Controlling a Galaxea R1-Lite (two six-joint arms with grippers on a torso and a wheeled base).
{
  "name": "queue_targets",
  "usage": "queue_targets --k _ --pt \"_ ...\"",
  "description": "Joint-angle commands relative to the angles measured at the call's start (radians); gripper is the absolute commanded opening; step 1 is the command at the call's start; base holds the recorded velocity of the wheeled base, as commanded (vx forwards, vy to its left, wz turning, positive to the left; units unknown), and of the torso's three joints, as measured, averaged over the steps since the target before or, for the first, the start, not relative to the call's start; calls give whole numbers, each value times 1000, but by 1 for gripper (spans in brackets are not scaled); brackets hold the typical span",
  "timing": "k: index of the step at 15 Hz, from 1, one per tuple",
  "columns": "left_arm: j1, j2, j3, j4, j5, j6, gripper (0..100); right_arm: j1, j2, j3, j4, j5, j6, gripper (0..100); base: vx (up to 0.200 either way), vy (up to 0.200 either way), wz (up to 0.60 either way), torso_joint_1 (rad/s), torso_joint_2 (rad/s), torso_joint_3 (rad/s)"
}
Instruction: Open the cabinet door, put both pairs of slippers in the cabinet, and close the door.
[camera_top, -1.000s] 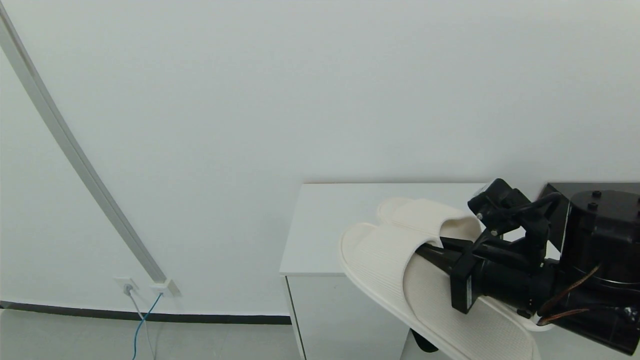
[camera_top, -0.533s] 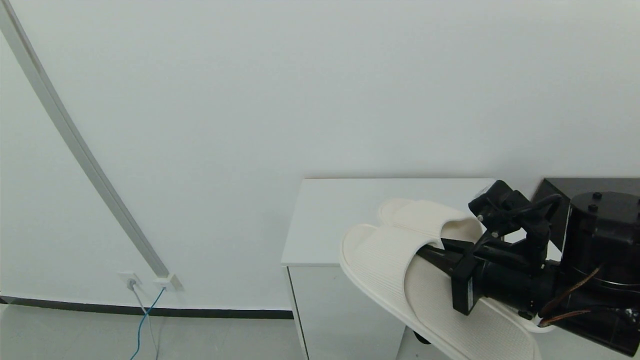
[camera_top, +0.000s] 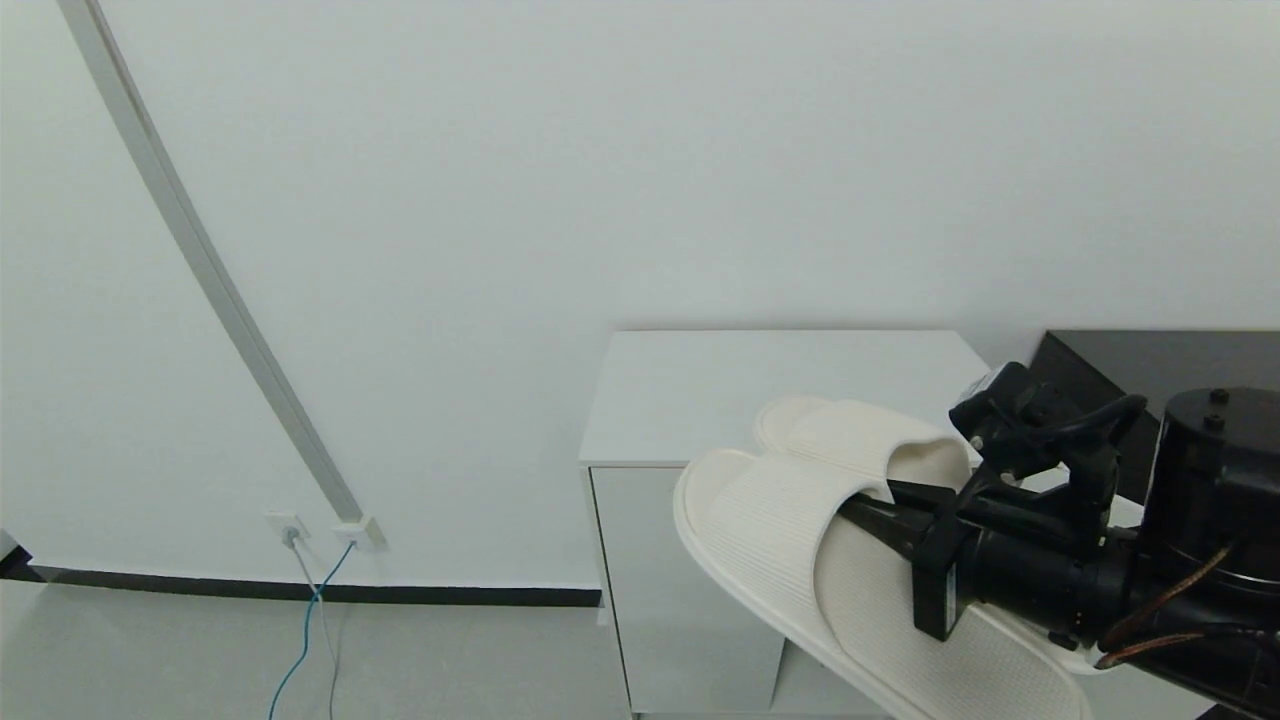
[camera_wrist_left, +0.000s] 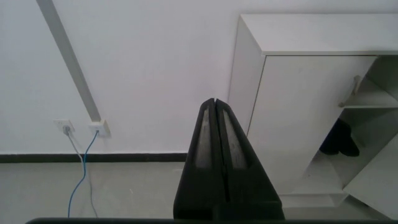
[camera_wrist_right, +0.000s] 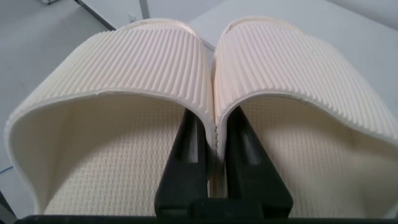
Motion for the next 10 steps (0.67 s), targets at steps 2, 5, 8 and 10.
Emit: queue_targets --k 2,5,8,10 --pt "0 1 0 0 1 -1 0 1 7 0 1 0 -1 0 0 0 0 0 0 0" --pt "0 1 0 0 1 1 0 7 7 0 3 -2 -1 0 0 0 0 0 0 0" --pt "0 1 0 0 1 -1 0 9 17 3 1 0 -2 0 0 0 0 0 0 0" --pt "0 1 0 0 1 -1 0 10 21 4 1 -2 -18 0 0 0 0 0 0 0"
